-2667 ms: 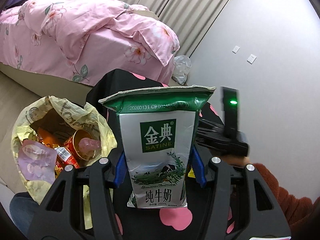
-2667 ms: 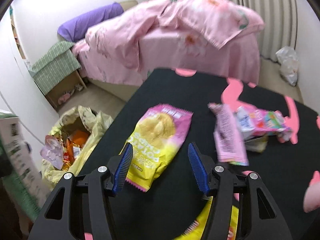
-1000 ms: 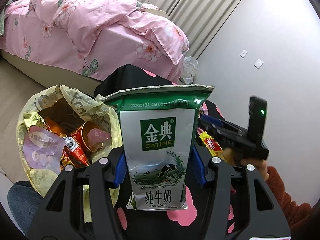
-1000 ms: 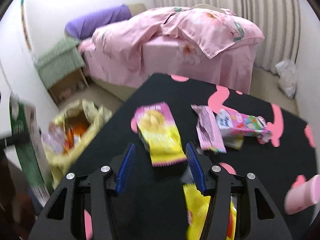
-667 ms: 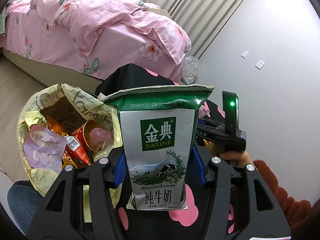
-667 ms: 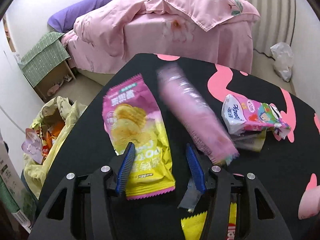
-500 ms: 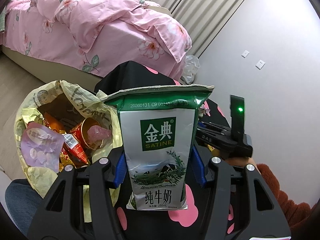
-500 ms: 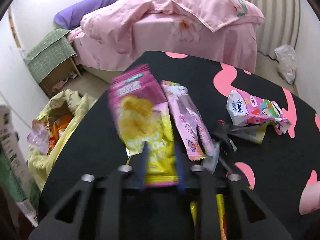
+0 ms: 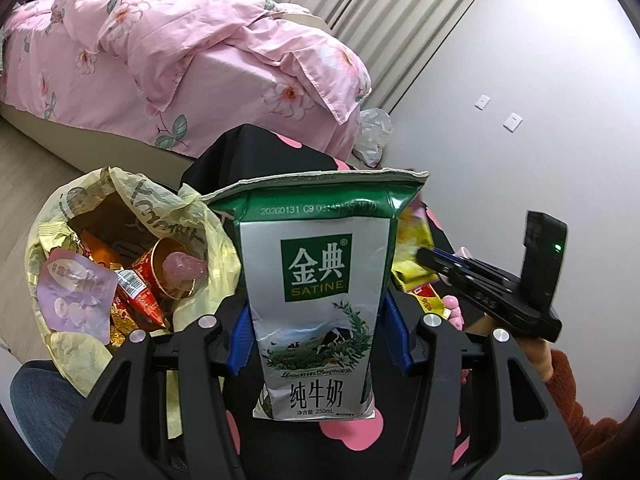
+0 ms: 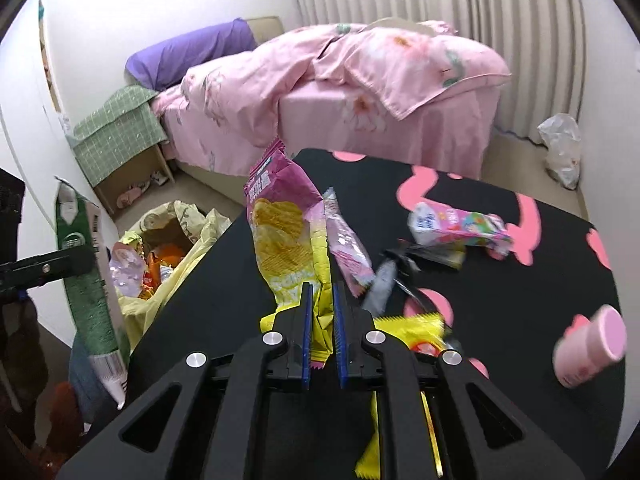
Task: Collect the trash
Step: 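Carry the milk carton and yellow packet into the trash bag and release both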
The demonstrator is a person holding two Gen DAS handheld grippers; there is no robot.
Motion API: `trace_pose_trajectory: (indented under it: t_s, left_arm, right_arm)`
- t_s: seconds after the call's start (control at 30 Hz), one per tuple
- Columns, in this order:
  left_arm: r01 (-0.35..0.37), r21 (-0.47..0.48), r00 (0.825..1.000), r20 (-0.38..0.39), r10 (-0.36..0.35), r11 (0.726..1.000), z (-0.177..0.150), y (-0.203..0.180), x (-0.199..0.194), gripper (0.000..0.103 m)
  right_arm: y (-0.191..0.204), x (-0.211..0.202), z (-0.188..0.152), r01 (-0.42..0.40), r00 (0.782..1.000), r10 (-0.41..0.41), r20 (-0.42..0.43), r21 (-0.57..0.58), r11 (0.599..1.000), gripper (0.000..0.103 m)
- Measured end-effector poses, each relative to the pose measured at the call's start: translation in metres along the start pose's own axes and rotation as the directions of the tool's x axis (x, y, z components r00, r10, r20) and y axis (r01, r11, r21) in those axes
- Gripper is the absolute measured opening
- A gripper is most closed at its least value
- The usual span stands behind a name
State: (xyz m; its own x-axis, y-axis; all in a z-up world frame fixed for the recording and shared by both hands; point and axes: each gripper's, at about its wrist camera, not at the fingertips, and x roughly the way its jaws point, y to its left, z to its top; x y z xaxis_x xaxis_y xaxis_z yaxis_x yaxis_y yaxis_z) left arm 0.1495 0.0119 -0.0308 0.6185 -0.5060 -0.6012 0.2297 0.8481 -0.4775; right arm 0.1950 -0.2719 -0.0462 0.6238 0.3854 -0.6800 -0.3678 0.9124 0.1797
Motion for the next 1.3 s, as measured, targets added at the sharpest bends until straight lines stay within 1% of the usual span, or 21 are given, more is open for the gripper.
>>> trace_pose_trajectory:
  t_s: [0.2,0.23,0.27,0.37,0.47,0.53,0.63,0.7,0.77,0.83,0.87,0.93,1.0,1.03,1.1,1.13,1.23,1.3]
  left_arm:
    - [0.007,0.033,1.000,0.005,-0.007,0.999,0.001,-0.016,0.001,0.051]
    - [0.004,0.044,1.000,0.010,-0.005,0.999,0.002,-0.020,0.000,0.051]
    - [-0.001,0.056,1.000,0.019,0.000,0.998,0.003,-0.023,-0.001,0.051]
    - [-0.035,0.085,0.998,0.057,0.030,0.996,0.009,-0.027,-0.008,0.051]
    - [-0.086,0.103,0.992,0.101,0.076,0.991,0.019,-0.022,-0.018,0.051]
    - [-0.134,0.109,0.982,0.147,0.117,0.985,0.027,-0.013,-0.029,0.051]
    - [-0.210,0.100,0.956,0.229,0.183,0.973,0.040,0.007,-0.049,0.051]
    - [-0.245,0.075,0.939,0.267,0.217,0.967,0.047,0.025,-0.059,0.051]
    - [-0.265,0.037,0.923,0.301,0.242,0.964,0.053,0.047,-0.065,0.051]
    - [-0.261,-0.002,0.916,0.317,0.248,0.965,0.052,0.067,-0.065,0.051]
    - [-0.252,-0.015,0.916,0.318,0.243,0.968,0.050,0.076,-0.062,0.051]
    - [-0.252,-0.011,0.922,0.301,0.243,0.968,0.045,0.092,-0.048,0.051]
    - [-0.293,0.003,0.925,0.254,0.283,0.956,0.036,0.107,-0.030,0.051]
    - [-0.307,-0.002,0.930,0.213,0.300,0.952,0.030,0.117,-0.019,0.051]
    - [-0.299,-0.027,0.943,0.145,0.300,0.954,0.022,0.135,-0.005,0.051]
    - [-0.298,-0.036,0.946,0.121,0.300,0.954,0.017,0.143,-0.001,0.051]
    - [-0.294,-0.050,0.952,0.078,0.297,0.955,0.004,0.155,0.005,0.051]
    - [-0.284,-0.060,0.957,0.050,0.287,0.957,-0.002,0.161,0.010,0.051]
  right_arm:
    - [-0.011,-0.043,-0.016,0.045,0.998,-0.046,0.045,0.029,0.999,0.011]
    - [-0.011,-0.043,-0.016,0.045,0.998,-0.046,0.045,0.029,0.999,0.011]
    - [-0.010,-0.051,-0.016,0.057,0.996,-0.059,0.063,0.025,0.998,0.011]
    - [-0.005,-0.063,-0.012,0.050,0.994,-0.052,0.093,0.024,0.998,0.011]
    - [0.002,-0.066,-0.006,0.031,0.994,-0.033,0.109,0.024,0.999,0.011]
    - [0.014,-0.065,-0.001,0.017,0.993,-0.018,0.117,0.007,1.000,0.011]
    - [0.036,-0.057,0.008,-0.008,0.993,0.012,0.118,-0.037,0.999,0.011]
    - [0.051,-0.049,0.015,-0.026,0.993,0.032,0.112,-0.063,0.998,0.011]
    - [0.065,-0.038,0.022,-0.052,0.993,0.059,0.102,-0.078,0.996,0.011]
    - [0.079,-0.023,0.030,-0.073,0.993,0.081,0.089,-0.088,0.993,0.011]
    - [0.085,-0.014,0.035,-0.082,0.993,0.090,0.081,-0.092,0.992,0.011]
    - [0.096,0.001,0.043,-0.098,0.993,0.104,0.063,-0.099,0.990,0.011]
    - [0.112,0.024,0.053,-0.106,0.993,0.111,0.035,-0.124,0.987,0.011]
    - [0.118,0.033,0.055,-0.110,0.993,0.114,0.024,-0.135,0.985,0.011]
    - [0.132,0.058,0.060,-0.137,0.991,0.136,-0.017,-0.155,0.978,0.011]
    - [0.138,0.068,0.061,-0.150,0.989,0.146,-0.035,-0.159,0.976,0.011]
    - [0.159,0.104,0.059,-0.189,0.979,0.171,-0.110,-0.179,0.965,0.011]
    - [0.170,0.124,0.054,-0.196,0.973,0.165,-0.159,-0.202,0.959,0.011]
